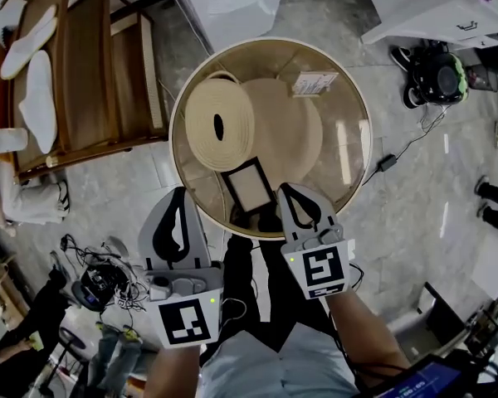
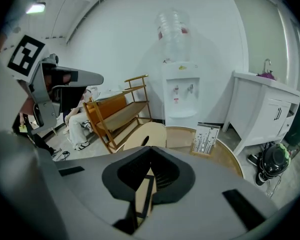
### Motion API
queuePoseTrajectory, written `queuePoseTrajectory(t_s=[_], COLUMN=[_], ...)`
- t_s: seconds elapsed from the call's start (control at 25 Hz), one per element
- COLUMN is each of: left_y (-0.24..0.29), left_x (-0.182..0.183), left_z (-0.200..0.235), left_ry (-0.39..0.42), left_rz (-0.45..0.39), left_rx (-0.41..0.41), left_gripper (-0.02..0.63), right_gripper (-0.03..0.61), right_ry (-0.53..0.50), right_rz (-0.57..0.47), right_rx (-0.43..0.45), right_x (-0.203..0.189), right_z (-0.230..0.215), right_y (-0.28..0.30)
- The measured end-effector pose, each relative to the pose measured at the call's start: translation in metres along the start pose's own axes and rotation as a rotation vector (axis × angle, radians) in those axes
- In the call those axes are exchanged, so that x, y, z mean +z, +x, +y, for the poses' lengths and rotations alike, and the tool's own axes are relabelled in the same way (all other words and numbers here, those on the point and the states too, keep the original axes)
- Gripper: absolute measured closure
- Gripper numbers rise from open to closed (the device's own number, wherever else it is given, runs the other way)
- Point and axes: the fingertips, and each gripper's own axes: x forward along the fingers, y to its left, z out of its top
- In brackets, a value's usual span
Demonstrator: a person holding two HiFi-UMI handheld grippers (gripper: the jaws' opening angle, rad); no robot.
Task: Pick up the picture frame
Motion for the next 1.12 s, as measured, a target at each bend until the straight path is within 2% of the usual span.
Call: queuePoseTrajectory(t_s=[0.2, 0.56, 1.12], left_y=[0.01, 0.017, 0.025], left_x=[-0.038, -0.08, -0.122], left_z=[0.001, -0.002, -0.009], left_ry=[-0.023, -0.049, -0.048], left_rz=[0.059, 0.105, 0.119], left_rx=[0.005, 0.008, -0.019], left_gripper=[0.598, 0.598, 0.598], right_gripper=[0.563, 0.557, 0.487], right_ry=[0.043, 0.061, 0.086], right_rz=[0.085, 0.152, 0.22], right_rx=[0.016, 0.051, 0.062], right_x=[-0.036, -0.087, -0.15], right_z=[0.004, 0.011, 0.015], right_y=[0.019, 0.048, 0.078])
